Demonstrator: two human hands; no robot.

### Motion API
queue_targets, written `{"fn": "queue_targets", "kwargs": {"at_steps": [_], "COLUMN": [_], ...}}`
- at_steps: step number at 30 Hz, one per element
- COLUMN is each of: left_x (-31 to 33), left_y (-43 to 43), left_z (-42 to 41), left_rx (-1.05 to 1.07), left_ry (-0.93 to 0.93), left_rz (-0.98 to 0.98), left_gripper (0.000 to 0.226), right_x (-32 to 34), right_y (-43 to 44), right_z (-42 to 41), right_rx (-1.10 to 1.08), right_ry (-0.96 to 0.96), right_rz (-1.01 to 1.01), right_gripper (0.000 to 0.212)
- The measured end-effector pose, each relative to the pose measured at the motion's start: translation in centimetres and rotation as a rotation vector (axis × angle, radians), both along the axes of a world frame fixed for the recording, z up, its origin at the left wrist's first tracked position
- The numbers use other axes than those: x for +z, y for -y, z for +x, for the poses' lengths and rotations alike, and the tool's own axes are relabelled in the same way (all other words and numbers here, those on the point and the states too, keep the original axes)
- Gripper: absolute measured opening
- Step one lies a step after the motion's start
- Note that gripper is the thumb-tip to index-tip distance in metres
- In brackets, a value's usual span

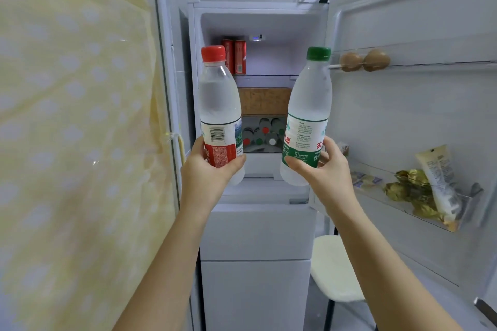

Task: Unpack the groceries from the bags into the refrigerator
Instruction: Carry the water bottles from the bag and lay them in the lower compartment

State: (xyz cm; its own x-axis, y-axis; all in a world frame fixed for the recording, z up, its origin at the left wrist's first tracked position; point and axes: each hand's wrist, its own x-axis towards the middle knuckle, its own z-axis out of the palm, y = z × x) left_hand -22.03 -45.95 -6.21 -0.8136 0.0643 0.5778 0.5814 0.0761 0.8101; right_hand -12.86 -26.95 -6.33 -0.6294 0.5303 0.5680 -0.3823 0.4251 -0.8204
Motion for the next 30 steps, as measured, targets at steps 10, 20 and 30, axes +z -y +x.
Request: {"fn": "queue_targets", "kwargs": {"at_steps": [10, 20, 30], "left_x": [-2.8, -5.0, -8.4], "left_y": [-6.3, -11.0, -12.4], "left_z": [-5.9, -10.4, -15.5], "left_rx": [0.091, 0.158, 0.195], "left_ry": [0.07, 0.183, 0.277], "left_rz": [-0.026, -0.053, -0.076], "left_gripper": [0.065, 0.064, 0.066], "right_x": [-2.7, -5.2, -9.3], "right_y": [-6.3, -11.4, -13.0], "right_z": [-6.9, -14.4, -20.1], "right_rx": [0.049, 0.135, 0.137], "right_ry": [0.021, 0.083, 0.203], "right_rz": [-0.043, -0.057, -0.101], "right_gripper": [0.059, 0.063, 0.059]}}
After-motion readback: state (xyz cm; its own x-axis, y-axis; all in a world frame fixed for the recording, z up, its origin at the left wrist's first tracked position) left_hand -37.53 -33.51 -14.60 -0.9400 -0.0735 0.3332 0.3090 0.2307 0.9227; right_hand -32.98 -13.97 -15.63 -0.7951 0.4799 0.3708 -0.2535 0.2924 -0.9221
